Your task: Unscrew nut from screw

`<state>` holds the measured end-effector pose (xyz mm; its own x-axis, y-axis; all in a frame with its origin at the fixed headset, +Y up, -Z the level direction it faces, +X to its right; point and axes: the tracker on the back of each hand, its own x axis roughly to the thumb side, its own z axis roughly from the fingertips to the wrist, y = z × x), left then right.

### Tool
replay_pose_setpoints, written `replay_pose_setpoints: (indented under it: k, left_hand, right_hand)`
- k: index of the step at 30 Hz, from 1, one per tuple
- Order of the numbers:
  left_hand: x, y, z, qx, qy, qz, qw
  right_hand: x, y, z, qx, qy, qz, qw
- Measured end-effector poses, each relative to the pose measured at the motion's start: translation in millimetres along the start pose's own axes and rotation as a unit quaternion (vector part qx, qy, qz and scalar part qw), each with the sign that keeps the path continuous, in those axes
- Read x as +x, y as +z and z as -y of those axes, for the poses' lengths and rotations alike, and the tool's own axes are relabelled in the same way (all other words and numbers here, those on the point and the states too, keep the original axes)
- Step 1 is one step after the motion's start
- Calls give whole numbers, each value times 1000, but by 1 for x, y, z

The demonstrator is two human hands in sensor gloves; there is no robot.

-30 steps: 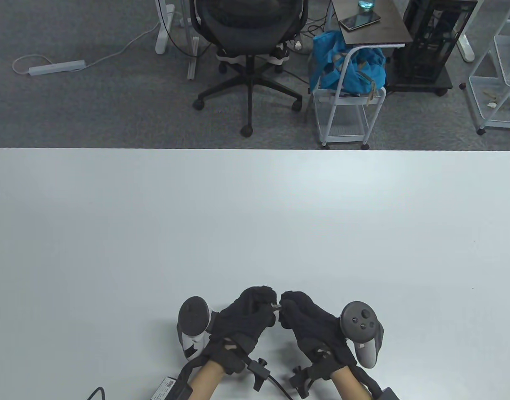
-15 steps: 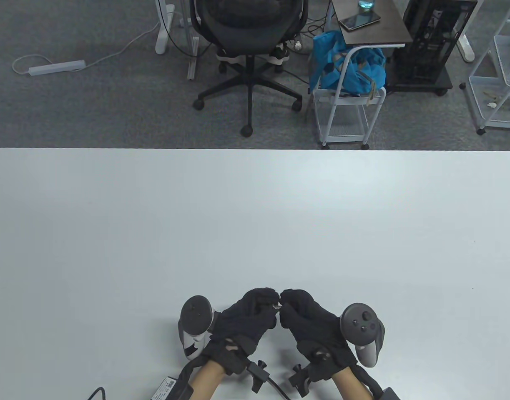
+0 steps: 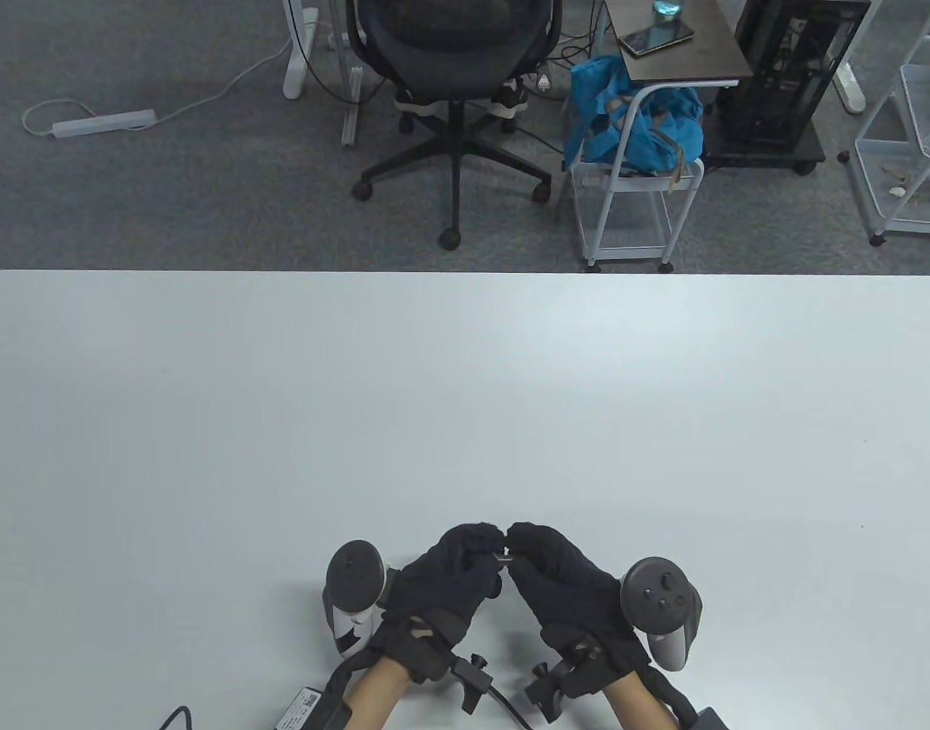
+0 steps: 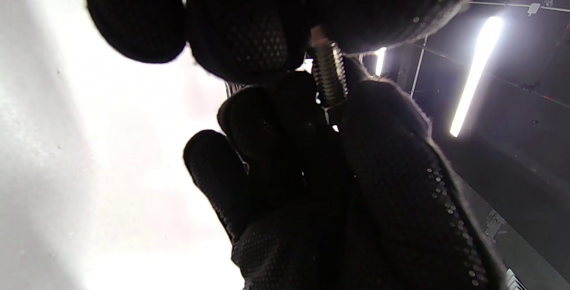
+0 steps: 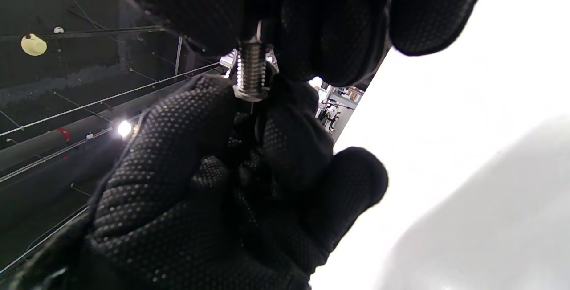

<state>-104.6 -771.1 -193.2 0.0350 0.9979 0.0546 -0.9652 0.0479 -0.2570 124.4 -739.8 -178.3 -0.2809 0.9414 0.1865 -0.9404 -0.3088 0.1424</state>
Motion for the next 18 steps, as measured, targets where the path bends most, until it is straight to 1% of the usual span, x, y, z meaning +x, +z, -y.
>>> replay_pose_setpoints:
  k: [4, 8, 13, 18]
  left_hand:
    - [1, 0, 1, -2, -4, 4, 1000]
    - [2, 0, 1, -5, -8, 9, 1000]
    - [1, 0, 1, -7, -11, 10, 1000]
    - [1, 0, 1, -6, -10, 8, 1000]
  right_hand:
    - [-7, 1, -2, 18, -2, -32, 999]
    - [-11, 1, -1, 4, -5, -62, 998]
    - [-9, 1, -1, 2, -9, -60, 998]
    - [-4, 0, 0, -1, 0, -39, 999]
